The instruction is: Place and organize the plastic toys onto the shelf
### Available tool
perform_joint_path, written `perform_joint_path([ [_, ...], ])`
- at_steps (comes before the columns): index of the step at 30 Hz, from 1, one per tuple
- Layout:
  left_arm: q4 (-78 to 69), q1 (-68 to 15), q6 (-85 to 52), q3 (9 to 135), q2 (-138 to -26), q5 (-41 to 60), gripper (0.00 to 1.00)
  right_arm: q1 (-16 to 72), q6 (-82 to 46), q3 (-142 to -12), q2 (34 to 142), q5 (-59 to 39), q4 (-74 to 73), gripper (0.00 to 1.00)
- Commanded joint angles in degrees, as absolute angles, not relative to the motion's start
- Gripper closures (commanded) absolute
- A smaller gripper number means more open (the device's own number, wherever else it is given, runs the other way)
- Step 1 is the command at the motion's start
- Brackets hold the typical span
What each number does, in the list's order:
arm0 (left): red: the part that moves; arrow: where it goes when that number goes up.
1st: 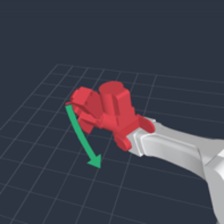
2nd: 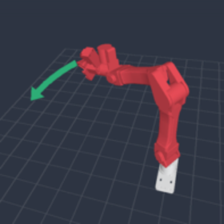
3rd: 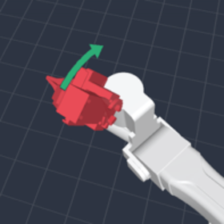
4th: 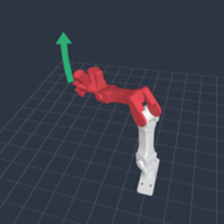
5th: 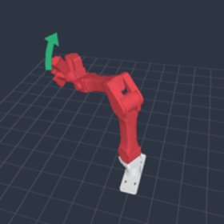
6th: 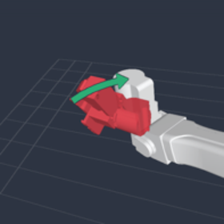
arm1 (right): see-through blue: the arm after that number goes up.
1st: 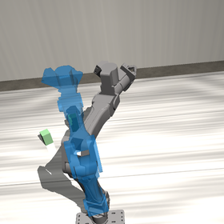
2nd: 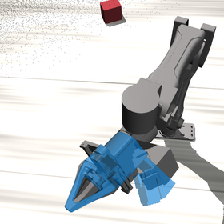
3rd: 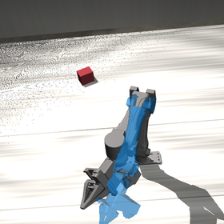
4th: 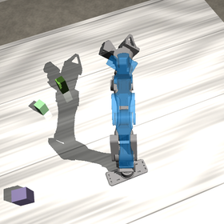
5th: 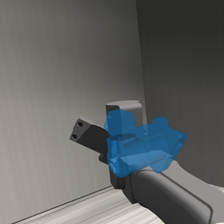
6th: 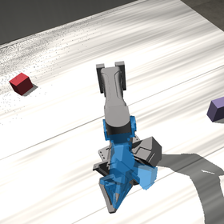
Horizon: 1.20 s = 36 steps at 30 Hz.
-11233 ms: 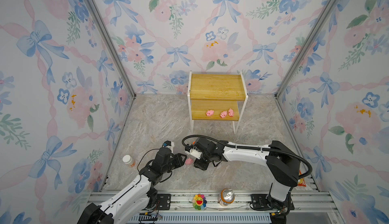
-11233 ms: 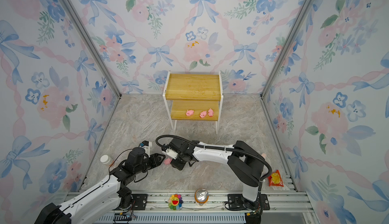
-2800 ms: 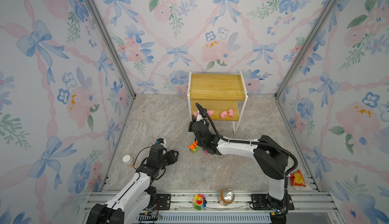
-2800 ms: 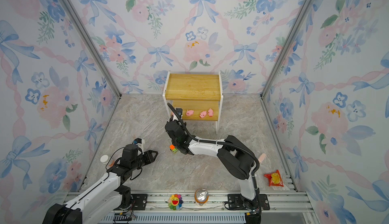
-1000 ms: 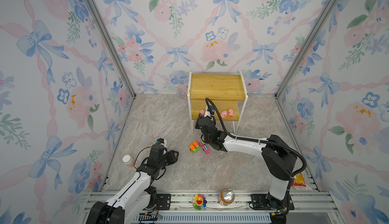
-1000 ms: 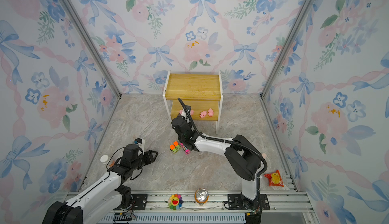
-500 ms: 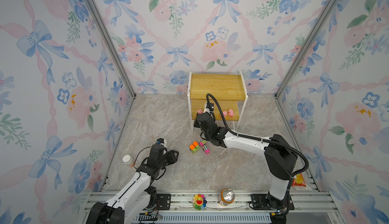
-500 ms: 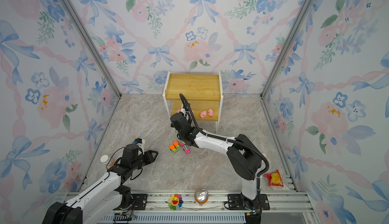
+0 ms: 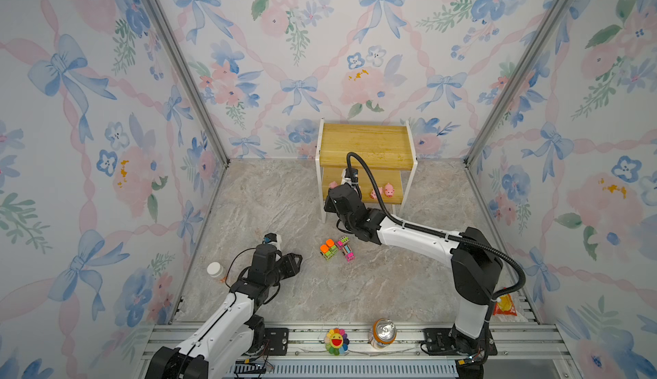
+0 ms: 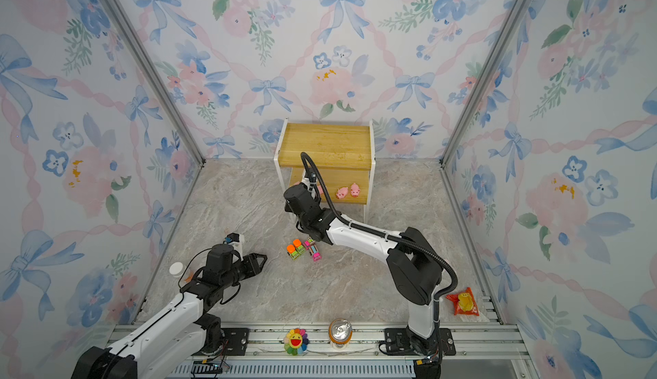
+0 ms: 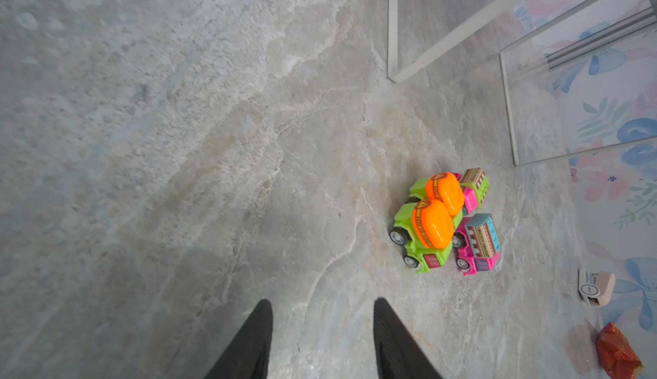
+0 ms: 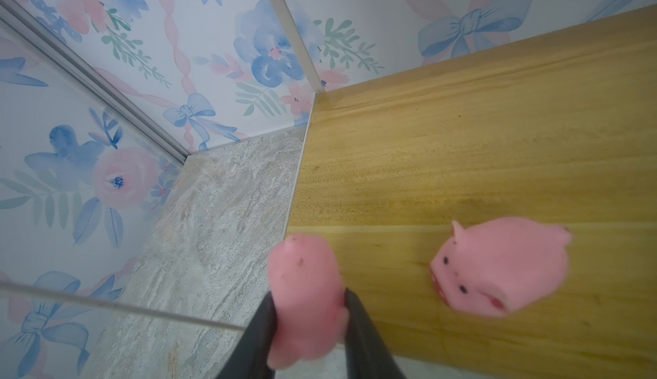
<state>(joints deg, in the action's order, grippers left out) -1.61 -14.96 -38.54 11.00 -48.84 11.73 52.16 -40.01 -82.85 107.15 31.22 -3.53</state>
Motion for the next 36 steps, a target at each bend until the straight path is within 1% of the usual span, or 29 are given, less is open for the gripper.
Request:
perform_joint_path([
  [1, -1.9, -15.1, -37.5, 10.2, -48.4, 10.8, 0.52, 51.6, -40.7, -86.4, 108.3, 31.1, -3.0, 0.67],
  [22, -2.0, -15.1, -37.4, 10.0, -48.8, 10.4, 0.52, 51.9, -39.9, -85.6, 107.7, 33.1, 0.4, 0.65],
  [36, -2.2, -15.1, -37.2, 10.0, -49.1, 10.0, 0.52, 51.9, -39.6, -85.7, 109.2, 33.6, -0.3, 0.63],
])
